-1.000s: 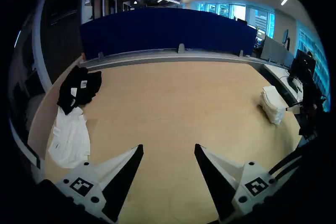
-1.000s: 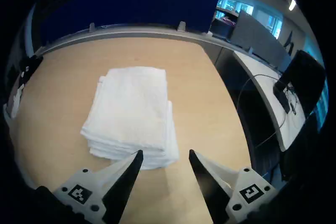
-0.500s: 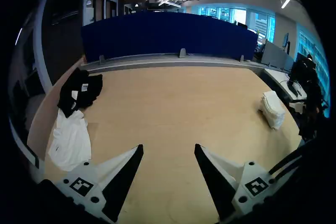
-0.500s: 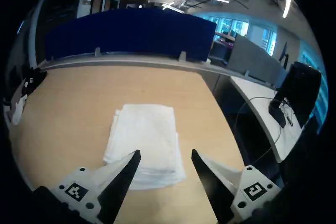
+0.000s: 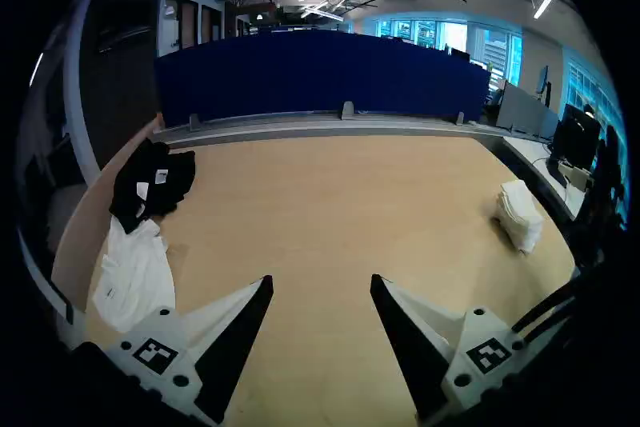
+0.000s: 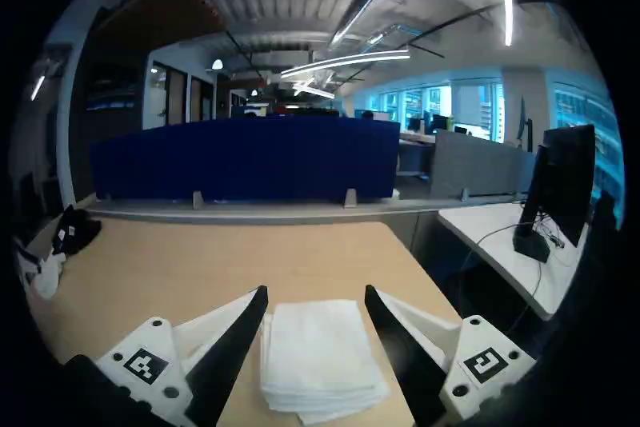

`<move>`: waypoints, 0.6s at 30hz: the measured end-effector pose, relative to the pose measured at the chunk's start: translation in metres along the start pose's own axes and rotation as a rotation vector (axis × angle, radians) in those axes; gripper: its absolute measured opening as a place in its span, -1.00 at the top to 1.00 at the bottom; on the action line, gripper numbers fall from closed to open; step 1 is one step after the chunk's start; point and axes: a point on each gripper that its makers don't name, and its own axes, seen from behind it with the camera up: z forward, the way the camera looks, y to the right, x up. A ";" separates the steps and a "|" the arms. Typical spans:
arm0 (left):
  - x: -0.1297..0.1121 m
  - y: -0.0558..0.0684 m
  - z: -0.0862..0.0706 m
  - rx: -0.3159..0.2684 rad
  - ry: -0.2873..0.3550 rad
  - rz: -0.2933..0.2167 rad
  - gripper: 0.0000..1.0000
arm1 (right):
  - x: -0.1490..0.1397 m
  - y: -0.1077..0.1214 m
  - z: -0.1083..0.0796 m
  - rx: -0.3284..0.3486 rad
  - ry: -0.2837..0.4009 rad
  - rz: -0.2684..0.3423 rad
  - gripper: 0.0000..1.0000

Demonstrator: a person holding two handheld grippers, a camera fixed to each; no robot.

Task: Fold towel

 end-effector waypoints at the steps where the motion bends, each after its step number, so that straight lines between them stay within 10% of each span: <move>1: 0.001 -0.001 0.000 0.000 0.004 -0.002 -0.81 | 0.003 -0.002 0.000 0.000 0.012 0.011 -0.88; 18: 0.046 -0.020 0.010 0.024 0.162 -0.027 -0.81 | 0.050 -0.071 -0.007 0.046 0.128 0.014 -0.87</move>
